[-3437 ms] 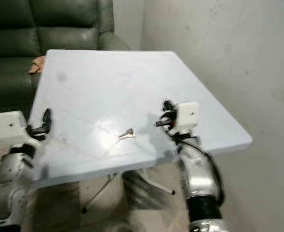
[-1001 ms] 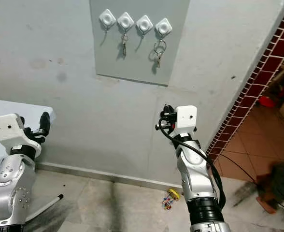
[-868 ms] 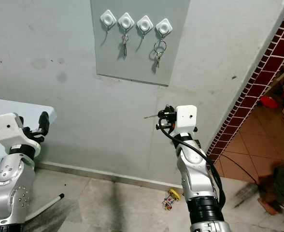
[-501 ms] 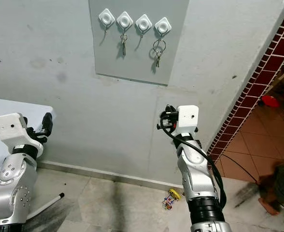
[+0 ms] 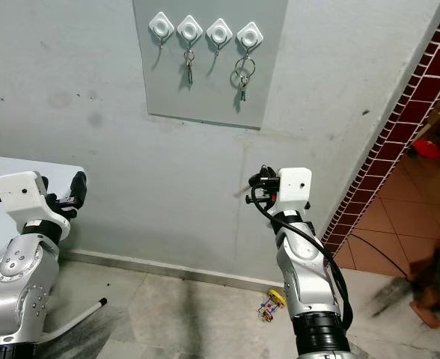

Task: Hang keys on a hook

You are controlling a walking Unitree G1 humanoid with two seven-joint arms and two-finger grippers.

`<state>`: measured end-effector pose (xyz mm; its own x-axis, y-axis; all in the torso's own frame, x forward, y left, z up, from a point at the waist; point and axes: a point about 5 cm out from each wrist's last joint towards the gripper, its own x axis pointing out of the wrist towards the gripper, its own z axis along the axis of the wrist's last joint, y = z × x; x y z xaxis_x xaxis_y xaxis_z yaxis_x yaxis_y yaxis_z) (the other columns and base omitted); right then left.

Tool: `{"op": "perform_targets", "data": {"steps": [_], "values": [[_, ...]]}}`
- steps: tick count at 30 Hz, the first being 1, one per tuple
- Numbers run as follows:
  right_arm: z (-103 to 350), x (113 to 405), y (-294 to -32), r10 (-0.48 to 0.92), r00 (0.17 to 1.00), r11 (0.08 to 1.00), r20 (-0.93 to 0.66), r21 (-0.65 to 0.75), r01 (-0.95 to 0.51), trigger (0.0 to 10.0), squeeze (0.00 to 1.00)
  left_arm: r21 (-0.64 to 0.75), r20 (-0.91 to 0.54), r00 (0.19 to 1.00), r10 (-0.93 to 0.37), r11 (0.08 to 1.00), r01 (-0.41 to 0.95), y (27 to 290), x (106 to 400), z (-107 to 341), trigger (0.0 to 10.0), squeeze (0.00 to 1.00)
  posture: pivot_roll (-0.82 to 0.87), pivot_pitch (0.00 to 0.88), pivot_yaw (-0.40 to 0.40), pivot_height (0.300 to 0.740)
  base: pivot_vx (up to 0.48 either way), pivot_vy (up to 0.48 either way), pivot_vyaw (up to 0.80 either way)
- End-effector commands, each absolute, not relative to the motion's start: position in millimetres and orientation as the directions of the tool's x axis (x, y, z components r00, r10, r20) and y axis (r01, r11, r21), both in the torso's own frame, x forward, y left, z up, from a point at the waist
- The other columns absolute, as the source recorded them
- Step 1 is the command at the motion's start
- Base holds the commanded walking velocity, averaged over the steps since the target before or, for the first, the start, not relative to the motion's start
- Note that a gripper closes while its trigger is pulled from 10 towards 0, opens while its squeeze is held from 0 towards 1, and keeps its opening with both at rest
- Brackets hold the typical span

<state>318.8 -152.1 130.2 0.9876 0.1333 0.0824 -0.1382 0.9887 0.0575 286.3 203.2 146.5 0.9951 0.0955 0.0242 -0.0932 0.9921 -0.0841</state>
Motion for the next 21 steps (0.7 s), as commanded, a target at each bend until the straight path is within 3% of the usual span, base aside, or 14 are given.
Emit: {"op": "perform_targets", "data": {"steps": [1, 21], "values": [[135.4, 317.7, -157.2, 0.116, 0.988, 0.990, 0.105, 0.063, -0.123, 10.0, 0.00, -0.057, 0.042, 0.997, 0.058, 0.997, -0.056, 198.1, 289.9, 151.7, 10.0, 0.00, -0.09, 0.000, 0.015, 0.740, 0.304, 0.000, 0.00], [135.2, 315.2, -153.5, 0.125, 0.987, 0.989, 0.104, 0.068, -0.133, 10.0, 0.00, -0.060, 0.045, 0.998, 0.053, 0.997, -0.051, 198.7, 288.1, 151.9, 10.0, 0.00, -0.08, 0.000, 0.013, 0.740, 0.408, 0.000, 0.00]]}}
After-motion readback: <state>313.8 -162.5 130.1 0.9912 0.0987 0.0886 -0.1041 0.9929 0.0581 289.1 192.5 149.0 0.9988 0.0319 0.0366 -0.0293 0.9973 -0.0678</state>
